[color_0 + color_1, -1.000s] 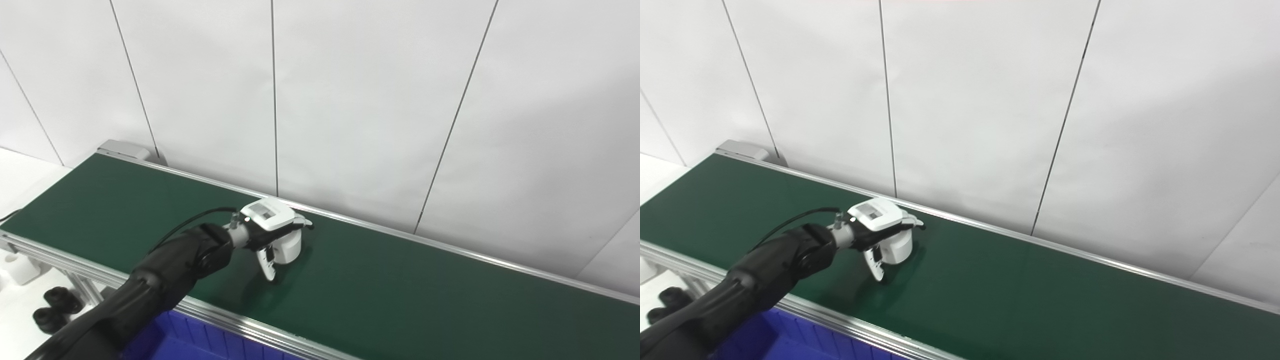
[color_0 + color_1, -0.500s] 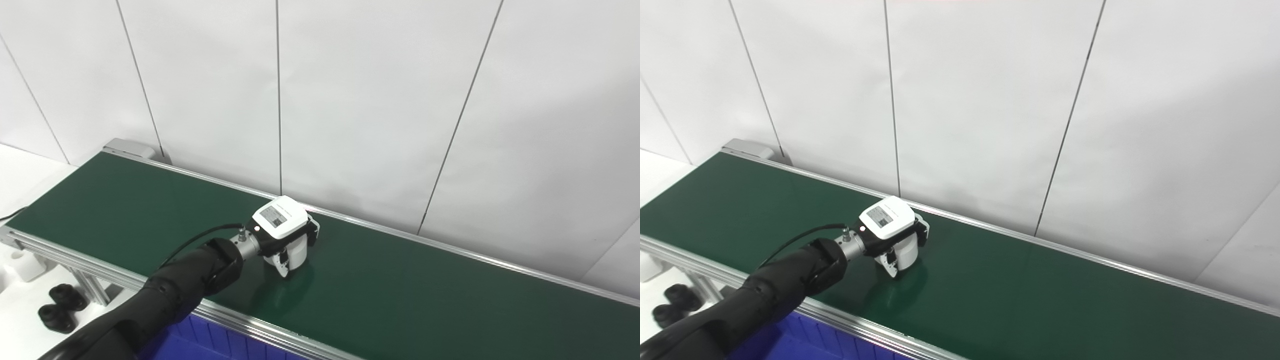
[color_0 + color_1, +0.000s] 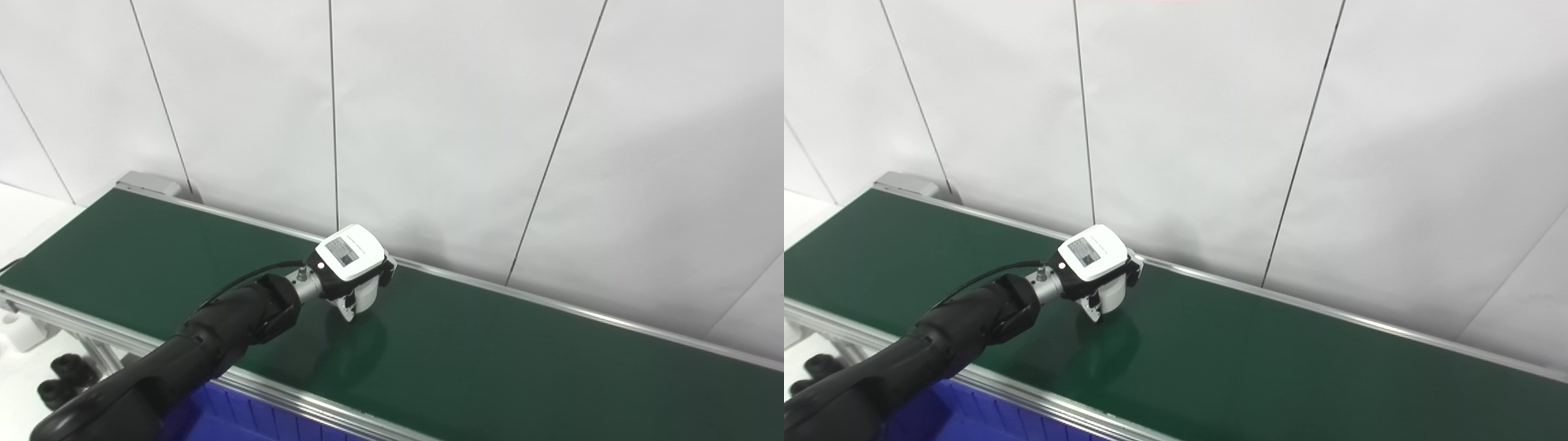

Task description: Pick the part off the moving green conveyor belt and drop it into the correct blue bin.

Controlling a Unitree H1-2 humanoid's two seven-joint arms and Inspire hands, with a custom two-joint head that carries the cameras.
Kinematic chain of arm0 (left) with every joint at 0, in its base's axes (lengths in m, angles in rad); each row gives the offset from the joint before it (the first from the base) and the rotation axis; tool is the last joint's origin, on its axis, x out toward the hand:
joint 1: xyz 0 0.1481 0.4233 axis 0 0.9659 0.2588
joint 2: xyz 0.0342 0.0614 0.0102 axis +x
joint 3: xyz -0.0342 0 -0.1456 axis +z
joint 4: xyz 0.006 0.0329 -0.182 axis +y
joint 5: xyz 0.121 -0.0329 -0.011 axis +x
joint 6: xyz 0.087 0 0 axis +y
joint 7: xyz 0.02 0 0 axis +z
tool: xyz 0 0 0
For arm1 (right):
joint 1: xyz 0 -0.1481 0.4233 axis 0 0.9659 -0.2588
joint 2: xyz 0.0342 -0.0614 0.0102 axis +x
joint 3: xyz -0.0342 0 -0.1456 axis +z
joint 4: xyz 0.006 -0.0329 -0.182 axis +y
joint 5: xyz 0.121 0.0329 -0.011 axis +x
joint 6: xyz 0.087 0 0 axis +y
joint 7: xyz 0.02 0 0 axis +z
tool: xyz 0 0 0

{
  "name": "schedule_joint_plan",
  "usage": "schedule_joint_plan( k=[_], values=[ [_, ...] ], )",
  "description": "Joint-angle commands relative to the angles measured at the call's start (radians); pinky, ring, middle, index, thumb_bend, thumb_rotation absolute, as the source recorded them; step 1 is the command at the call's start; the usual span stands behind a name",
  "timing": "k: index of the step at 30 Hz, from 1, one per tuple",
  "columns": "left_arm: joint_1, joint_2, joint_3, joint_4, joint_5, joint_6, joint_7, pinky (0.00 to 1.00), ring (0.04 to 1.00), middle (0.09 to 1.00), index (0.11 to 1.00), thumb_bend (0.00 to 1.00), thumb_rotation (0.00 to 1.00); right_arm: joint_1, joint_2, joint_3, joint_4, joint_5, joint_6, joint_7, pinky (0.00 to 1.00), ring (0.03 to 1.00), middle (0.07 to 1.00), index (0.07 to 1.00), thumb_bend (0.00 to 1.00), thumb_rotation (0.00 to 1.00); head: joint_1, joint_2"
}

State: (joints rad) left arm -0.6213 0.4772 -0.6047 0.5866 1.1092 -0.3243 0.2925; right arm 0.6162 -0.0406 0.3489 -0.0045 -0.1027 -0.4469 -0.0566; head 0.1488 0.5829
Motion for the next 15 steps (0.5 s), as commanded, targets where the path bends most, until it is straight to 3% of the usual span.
schedule_joint_plan(
  k=[1, 2, 3, 4, 7, 9, 12, 15],
  values=[
    [-0.023, 0.045, 0.045, -0.149, -0.049, -0.011, -0.030, 0.34, 0.421, 0.469, 0.521, 0.50, 0.00, 0.018, 0.012, 0.003, -0.050, -0.005, -0.020, 0.010, 1.00, 0.971, 0.993, 1.000, 0.95, 0.96, 0.014, 0.037],
    [-0.007, 0.057, 0.062, -0.225, -0.073, -0.013, -0.071, 0.35, 0.434, 0.466, 0.516, 0.50, 0.00, 0.024, 0.012, 0.002, -0.068, -0.006, -0.009, 0.013, 1.00, 0.970, 0.991, 1.000, 0.95, 0.96, 0.030, 0.078],
    [0.017, 0.071, 0.080, -0.315, -0.100, -0.016, -0.110, 0.35, 0.404, 0.486, 0.526, 0.50, 0.00, 0.028, 0.012, 0.001, -0.079, -0.010, -0.005, 0.014, 1.00, 0.972, 0.989, 1.000, 0.96, 0.96, 0.030, 0.078],
    [0.036, 0.083, 0.097, -0.392, -0.124, -0.019, -0.145, 0.35, 0.385, 0.496, 0.533, 0.50, 0.00, 0.033, 0.011, 0.000, -0.095, -0.010, 0.002, 0.016, 1.00, 0.976, 0.989, 1.000, 0.95, 0.97, 0.049, 0.110],
    [0.096, 0.111, 0.146, -0.608, -0.188, 0.004, -0.277, 0.31, 0.354, 0.475, 0.553, 0.49, 0.00, 0.038, 0.013, -0.005, -0.126, -0.014, 0.000, 0.016, 1.00, 0.980, 0.989, 1.000, 0.93, 0.99, 0.078, 0.143],
    [0.156, 0.123, 0.187, -0.750, -0.240, 0.016, -0.343, 0.33, 0.366, 0.496, 0.542, 0.49, 0.00, 0.036, 0.008, -0.009, -0.149, -0.007, -0.001, 0.024, 1.00, 0.980, 0.989, 1.000, 0.92, 1.00, 0.128, 0.186],
    [0.241, 0.120, 0.243, -0.890, -0.300, 0.038, -0.424, 0.30, 0.430, 0.466, 0.519, 0.50, 0.00, 0.037, 0.002, -0.013, -0.185, 0.000, 0.023, 0.034, 1.00, 0.978, 0.989, 1.000, 0.92, 1.00, 0.177, 0.213],
    [0.315, 0.111, 0.288, -0.981, -0.334, 0.073, -0.507, 0.30, 0.428, 0.479, 0.512, 0.50, 0.00, 0.043, 0.001, -0.017, -0.210, 0.009, 0.040, 0.040, 1.00, 0.983, 0.994, 1.000, 0.92, 1.00, 0.232, 0.233]
  ],
)
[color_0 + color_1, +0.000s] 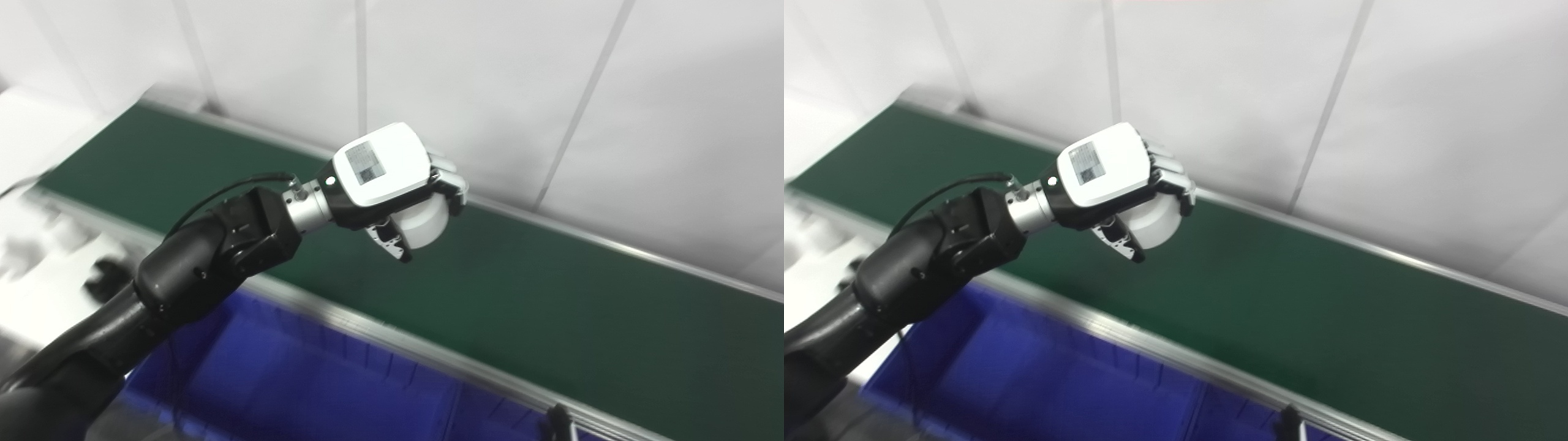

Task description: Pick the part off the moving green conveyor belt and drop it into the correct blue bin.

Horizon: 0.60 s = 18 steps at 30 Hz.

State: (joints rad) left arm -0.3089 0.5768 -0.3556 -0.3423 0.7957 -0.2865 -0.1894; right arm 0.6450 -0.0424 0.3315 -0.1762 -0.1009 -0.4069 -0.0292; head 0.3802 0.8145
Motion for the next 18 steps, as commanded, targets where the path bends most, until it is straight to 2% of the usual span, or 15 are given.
schedule_joint_plan(
  k=[1, 5, 8, 9, 10, 13, 14, 16, 18],
  values=[
    [0.026, 0.009, 0.050, -0.076, -0.021, 0.043, -0.042, 0.30, 0.395, 0.487, 0.527, 0.50, 0.00, 0.016, 0.004, -0.001, -0.042, 0.011, 0.001, 0.014, 1.00, 0.985, 0.997, 1.000, 0.91, 1.00, 0.001, 0.001],
    [0.153, 0.007, 0.092, -0.172, -0.017, 0.074, -0.118, 0.30, 0.442, 0.479, 0.503, 0.50, 0.00, 0.027, 0.000, -0.007, -0.051, 0.020, -0.001, 0.019, 1.00, 0.993, 1.000, 1.000, 0.90, 1.00, 0.026, -0.003],
    [0.269, 0.013, 0.119, -0.184, 0.000, 0.041, -0.102, 0.33, 0.400, 0.503, 0.518, 0.50, 0.00, 0.033, 0.003, -0.005, -0.048, 0.022, -0.014, 0.020, 1.00, 0.987, 1.000, 1.000, 0.89, 1.00, -0.001, -0.009],
    [0.308, 0.016, 0.127, -0.181, 0.001, 0.027, -0.090, 0.28, 0.358, 0.475, 0.537, 0.49, 0.00, 0.036, 0.006, -0.004, -0.047, 0.019, -0.016, 0.019, 1.00, 0.980, 0.995, 1.000, 0.89, 1.00, -0.015, -0.011],
    [0.349, 0.019, 0.134, -0.177, -0.003, 0.017, -0.083, 0.26, 0.395, 0.449, 0.535, 0.50, 0.00, 0.038, 0.007, -0.003, -0.045, 0.018, -0.018, 0.019, 1.00, 0.975, 0.994, 1.000, 0.90, 1.00, -0.023, -0.012],
    [0.466, 0.020, 0.154, -0.150, 0.002, -0.016, -0.062, 0.25, 0.435, 0.454, 0.523, 0.50, 0.00, 0.043, 0.008, 0.001, -0.045, 0.019, -0.021, 0.021, 1.00, 0.974, 0.995, 1.000, 0.90, 1.00, -0.048, -0.014],
    [0.496, 0.020, 0.157, -0.137, 0.008, -0.024, -0.063, 0.28, 0.444, 0.473, 0.506, 0.50, 0.00, 0.045, 0.009, 0.001, -0.046, 0.015, -0.020, 0.020, 1.00, 0.969, 0.992, 1.000, 0.90, 1.00, -0.056, -0.015],
    [0.540, 0.014, 0.164, -0.106, 0.023, -0.047, -0.047, 0.33, 0.389, 0.503, 0.525, 0.50, 0.00, 0.047, 0.010, 0.004, -0.049, 0.015, -0.015, 0.022, 1.00, 0.964, 0.986, 1.000, 0.90, 1.00, -0.064, -0.017],
    [0.572, 0.003, 0.167, -0.061, 0.041, -0.073, -0.013, 0.37, 0.402, 0.504, 0.519, 0.50, 0.00, 0.048, 0.010, 0.008, -0.052, 0.022, -0.012, 0.026, 1.00, 0.964, 0.983, 1.000, 0.91, 1.00, -0.070, -0.019]
  ],
)
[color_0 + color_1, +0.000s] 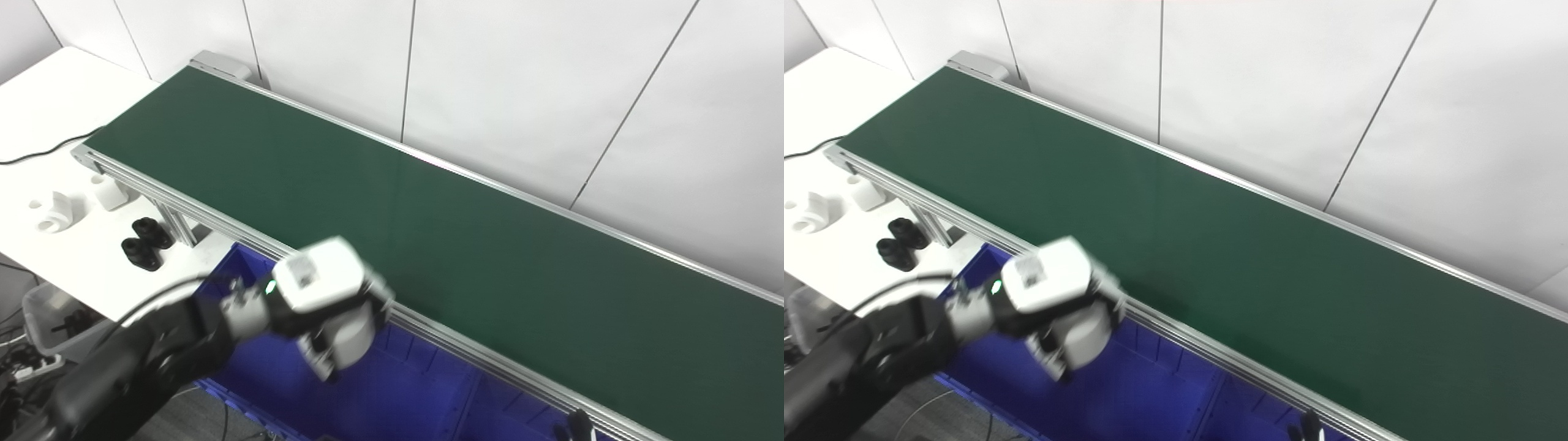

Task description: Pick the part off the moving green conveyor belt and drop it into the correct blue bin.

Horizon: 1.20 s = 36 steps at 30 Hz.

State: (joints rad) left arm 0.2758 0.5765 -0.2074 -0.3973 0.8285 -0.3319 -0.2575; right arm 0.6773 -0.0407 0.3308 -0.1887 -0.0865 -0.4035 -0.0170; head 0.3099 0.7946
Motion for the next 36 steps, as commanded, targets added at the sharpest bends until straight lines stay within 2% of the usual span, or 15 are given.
schedule_joint_plan(
  k=[1, 7, 13, 15, 17, 18, 19, 20, 22, 25, 28, 32, 36],
  values=[
    [-0.001, 0.000, 0.018, 0.014, 0.013, -0.031, 0.059, 0.37, 0.404, 0.504, 0.518, 0.50, 0.00, 0.016, 0.007, 0.011, -0.040, 0.010, -0.014, 0.017, 1.00, 0.964, 0.983, 1.000, 0.91, 1.00, 0.001, 0.001],
    [0.010, -0.016, 0.000, 0.159, 0.098, -0.044, 0.121, 0.40, 0.399, 0.515, 0.524, 0.50, 0.00, 0.018, 0.011, 0.018, -0.042, 0.004, -0.004, 0.024, 1.00, 0.960, 0.981, 1.000, 0.92, 1.00, -0.010, 0.000],
    [0.000, -0.042, 0.021, 0.194, 0.149, -0.007, 0.158, 0.41, 0.411, 0.503, 0.521, 0.50, 0.00, 0.021, 0.019, 0.029, -0.038, -0.001, -0.014, 0.022, 1.00, 0.964, 0.984, 1.000, 0.92, 1.00, -0.031, -0.003],
    [0.009, -0.046, 0.026, 0.176, 0.172, 0.035, 0.127, 0.47, 0.506, 0.577, 0.586, 0.69, 0.00, 0.023, 0.021, 0.031, -0.038, -0.001, -0.018, 0.020, 1.00, 0.964, 0.984, 1.000, 0.92, 1.00, -0.034, 0.000],
    [0.018, -0.049, 0.028, 0.157, 0.190, 0.066, 0.110, 0.59, 0.661, 0.711, 0.708, 0.92, 0.17, 0.024, 0.022, 0.030, -0.038, -0.002, -0.022, 0.019, 1.00, 0.962, 0.981, 1.000, 0.92, 1.00, -0.036, 0.001],
    [0.025, -0.049, 0.028, 0.136, 0.199, 0.086, 0.088, 0.61, 0.688, 0.734, 0.729, 0.95, 0.20, 0.026, 0.022, 0.030, -0.039, -0.002, -0.020, 0.019, 1.00, 0.962, 0.981, 1.000, 0.91, 1.00, -0.034, 0.001],
    [0.030, -0.049, 0.027, 0.122, 0.205, 0.100, 0.073, 0.70, 0.777, 0.810, 0.799, 0.98, 0.33, 0.027, 0.021, 0.030, -0.041, -0.002, -0.019, 0.019, 1.00, 0.962, 0.980, 1.000, 0.91, 1.00, -0.034, 0.001],
    [0.037, -0.048, 0.027, 0.106, 0.209, 0.110, 0.062, 0.74, 0.823, 0.849, 0.835, 0.99, 0.40, 0.028, 0.021, 0.030, -0.043, -0.001, -0.016, 0.020, 1.00, 0.963, 0.980, 1.000, 0.91, 1.00, -0.036, 0.003],
    [0.046, -0.042, 0.027, 0.081, 0.210, 0.115, 0.052, 0.84, 0.910, 0.925, 0.892, 1.00, 0.49, 0.029, 0.022, 0.030, -0.047, -0.001, -0.014, 0.021, 1.00, 0.963, 0.981, 1.000, 0.92, 1.00, -0.041, 0.004],
    [0.059, -0.034, 0.031, 0.045, 0.190, 0.110, 0.045, 0.89, 0.940, 0.962, 0.935, 1.00, 0.59, 0.032, 0.022, 0.031, -0.051, -0.002, -0.014, 0.021, 1.00, 0.965, 0.982, 1.000, 0.91, 1.00, -0.058, 0.009],
    [0.071, -0.036, 0.043, 0.012, 0.144, 0.086, 0.068, 0.85, 0.909, 0.948, 0.922, 1.00, 0.67, 0.033, 0.022, 0.029, -0.051, -0.008, -0.015, 0.019, 1.00, 0.965, 0.978, 1.000, 0.90, 1.00, -0.067, 0.014],
    [0.104, -0.079, 0.056, -0.067, 0.035, 0.029, 0.136, 0.77, 0.863, 0.914, 0.893, 0.98, 0.80, 0.033, 0.023, 0.023, -0.050, -0.019, -0.019, 0.012, 1.00, 0.960, 0.976, 0.999, 0.90, 1.00, -0.075, 0.018],
    [0.132, -0.141, 0.042, -0.170, -0.128, 0.014, 0.135, 0.76, 0.858, 0.917, 0.904, 0.98, 0.77, 0.029, 0.027, 0.020, -0.050, -0.024, -0.013, 0.011, 1.00, 0.956, 0.974, 0.998, 0.90, 1.00, -0.099, 0.032]
  ],
)
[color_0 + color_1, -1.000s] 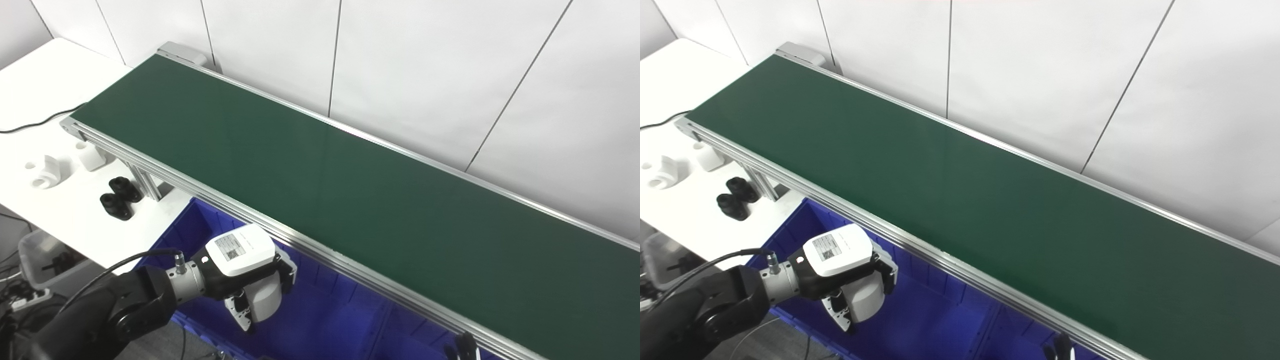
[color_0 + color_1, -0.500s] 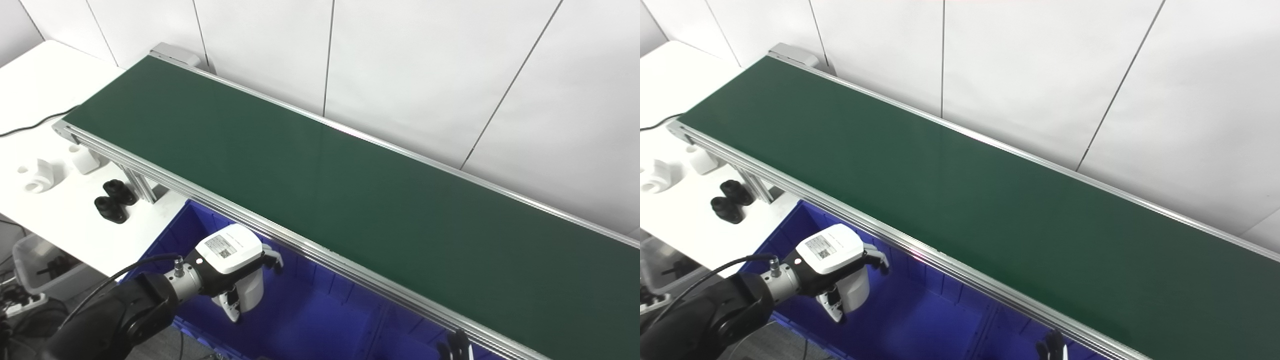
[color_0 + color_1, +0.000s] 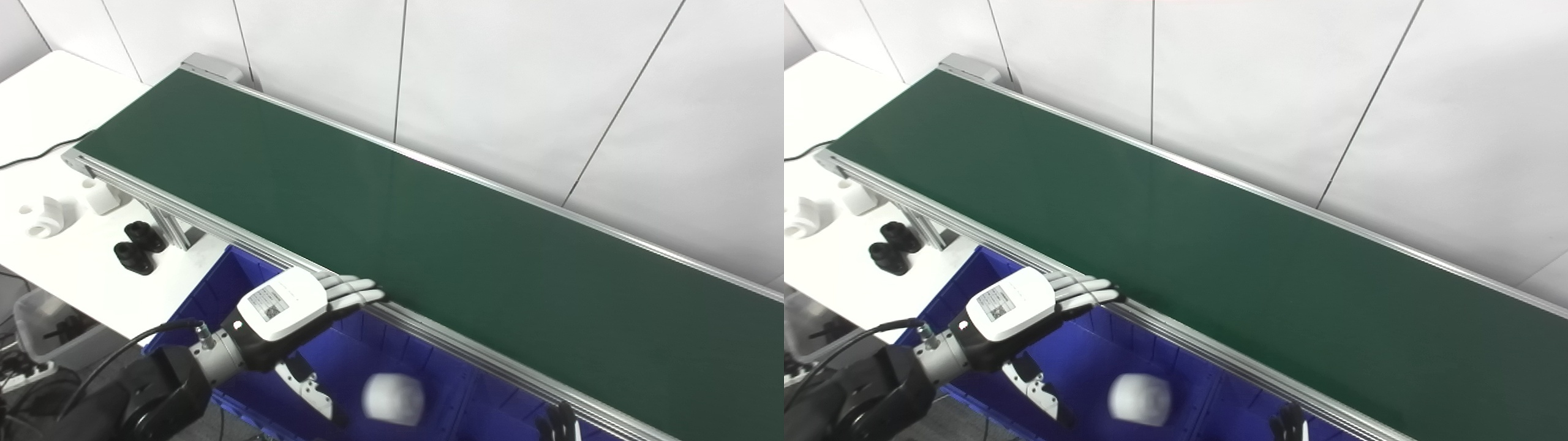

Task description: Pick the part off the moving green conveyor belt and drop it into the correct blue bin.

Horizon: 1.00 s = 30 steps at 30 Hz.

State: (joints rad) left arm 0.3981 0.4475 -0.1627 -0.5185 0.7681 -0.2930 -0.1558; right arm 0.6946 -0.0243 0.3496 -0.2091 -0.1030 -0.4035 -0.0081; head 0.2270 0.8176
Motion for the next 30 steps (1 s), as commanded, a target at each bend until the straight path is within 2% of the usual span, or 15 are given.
schedule_joint_plan(
  k=[1, 5, 6, 8, 9, 10, 12, 15, 16, 17, 18, 19, 20, 24, 30],
  values=[
    [0.015, -0.030, -0.006, -0.063, -0.109, -0.040, 0.045, 0.75, 0.855, 0.912, 0.908, 0.98, 0.76, 0.011, 0.015, 0.001, -0.029, -0.013, -0.011, 0.000, 1.00, 0.953, 0.972, 0.996, 0.91, 1.00, -0.028, 0.010],
    [0.035, -0.109, -0.022, -0.071, -0.259, -0.100, 0.081, 0.83, 0.902, 0.934, 0.961, 0.94, 0.75, 0.013, 0.049, -0.005, -0.021, -0.052, -0.009, -0.026, 1.00, 0.946, 0.962, 0.982, 0.93, 1.00, -0.114, 0.029],
    [0.043, -0.126, -0.031, -0.067, -0.311, -0.086, 0.072, 0.84, 0.910, 0.940, 0.970, 0.93, 0.75, 0.013, 0.059, -0.006, -0.017, -0.062, -0.009, -0.034, 1.00, 0.945, 0.960, 0.981, 0.92, 1.00, -0.149, 0.032],
    [0.061, -0.159, -0.069, -0.058, -0.500, 0.007, 0.029, 0.91, 0.969, 0.985, 0.993, 0.88, 0.75, 0.011, 0.081, -0.008, -0.010, -0.092, -0.014, -0.051, 1.00, 0.957, 0.961, 0.977, 0.90, 1.00, -0.229, 0.036],
    [0.070, -0.188, -0.084, -0.041, -0.585, 0.055, 0.021, 0.95, 0.984, 0.992, 0.996, 0.86, 0.73, 0.011, 0.089, -0.008, -0.008, -0.104, -0.016, -0.057, 1.00, 0.962, 0.961, 0.975, 0.89, 1.00, -0.229, 0.036],
    [0.072, -0.207, -0.087, -0.016, -0.642, 0.079, 0.020, 0.98, 0.994, 0.997, 0.999, 0.84, 0.76, 0.010, 0.100, -0.005, -0.005, -0.118, -0.019, -0.063, 1.00, 0.962, 0.957, 0.972, 0.89, 1.00, -0.295, 0.039],
    [0.061, -0.233, -0.076, 0.094, -0.673, 0.036, 0.031, 1.00, 0.999, 1.000, 1.000, 0.82, 0.82, 0.009, 0.119, 0.002, 0.003, -0.142, -0.025, -0.074, 1.00, 0.968, 0.955, 0.968, 0.88, 1.00, -0.364, 0.041],
    [0.024, -0.196, -0.048, 0.226, -0.700, -0.018, -0.005, 1.00, 1.000, 1.000, 1.000, 0.76, 0.81, 0.011, 0.167, 0.005, 0.019, -0.177, -0.033, -0.118, 1.00, 0.985, 0.960, 0.976, 0.88, 1.00, -0.497, 0.038],
    [0.015, -0.183, -0.038, 0.248, -0.712, -0.028, -0.015, 1.00, 1.000, 1.000, 1.000, 0.74, 0.80, 0.012, 0.182, 0.005, 0.023, -0.189, -0.035, -0.134, 1.00, 0.982, 0.962, 0.979, 0.88, 1.00, -0.509, 0.038],
    [0.000, -0.176, -0.023, 0.278, -0.739, -0.038, -0.024, 1.00, 1.000, 1.000, 1.000, 0.74, 0.82, 0.010, 0.204, 0.007, 0.030, -0.196, -0.038, -0.154, 1.00, 0.982, 0.966, 0.983, 0.87, 1.00, -0.578, 0.037],
    [-0.010, -0.173, -0.012, 0.298, -0.759, -0.046, -0.030, 1.00, 1.000, 1.000, 1.000, 0.76, 0.85, 0.008, 0.219, 0.009, 0.036, -0.201, -0.040, -0.168, 1.00, 0.984, 0.974, 0.993, 0.86, 1.00, -0.590, 0.037],
    [-0.024, -0.163, -0.003, 0.320, -0.801, -0.050, -0.048, 1.00, 1.000, 1.000, 1.000, 0.79, 0.87, 0.002, 0.233, 0.012, 0.044, -0.210, -0.036, -0.181, 1.00, 0.981, 0.978, 0.996, 0.85, 1.00, -0.656, 0.037],
    [-0.034, -0.156, 0.003, 0.334, -0.830, -0.053, -0.061, 1.00, 1.000, 1.000, 1.000, 0.82, 0.88, -0.003, 0.242, 0.016, 0.050, -0.216, -0.033, -0.192, 1.00, 0.978, 0.980, 0.996, 0.85, 1.00, -0.656, 0.037],
    [-0.071, -0.128, 0.016, 0.382, -0.903, -0.074, -0.114, 1.00, 1.000, 1.000, 1.000, 0.85, 0.90, -0.039, 0.256, 0.037, 0.077, -0.221, -0.016, -0.209, 1.00, 0.967, 0.967, 0.980, 0.84, 1.00, -0.790, 0.036],
    [-0.089, -0.133, 0.020, 0.396, -0.909, -0.080, -0.150, 1.00, 1.000, 1.000, 1.000, 0.88, 0.90, -0.061, 0.261, 0.023, 0.105, -0.236, -0.019, -0.243, 1.00, 0.959, 0.970, 0.970, 0.84, 1.00, -0.831, 0.043]
  ],
)
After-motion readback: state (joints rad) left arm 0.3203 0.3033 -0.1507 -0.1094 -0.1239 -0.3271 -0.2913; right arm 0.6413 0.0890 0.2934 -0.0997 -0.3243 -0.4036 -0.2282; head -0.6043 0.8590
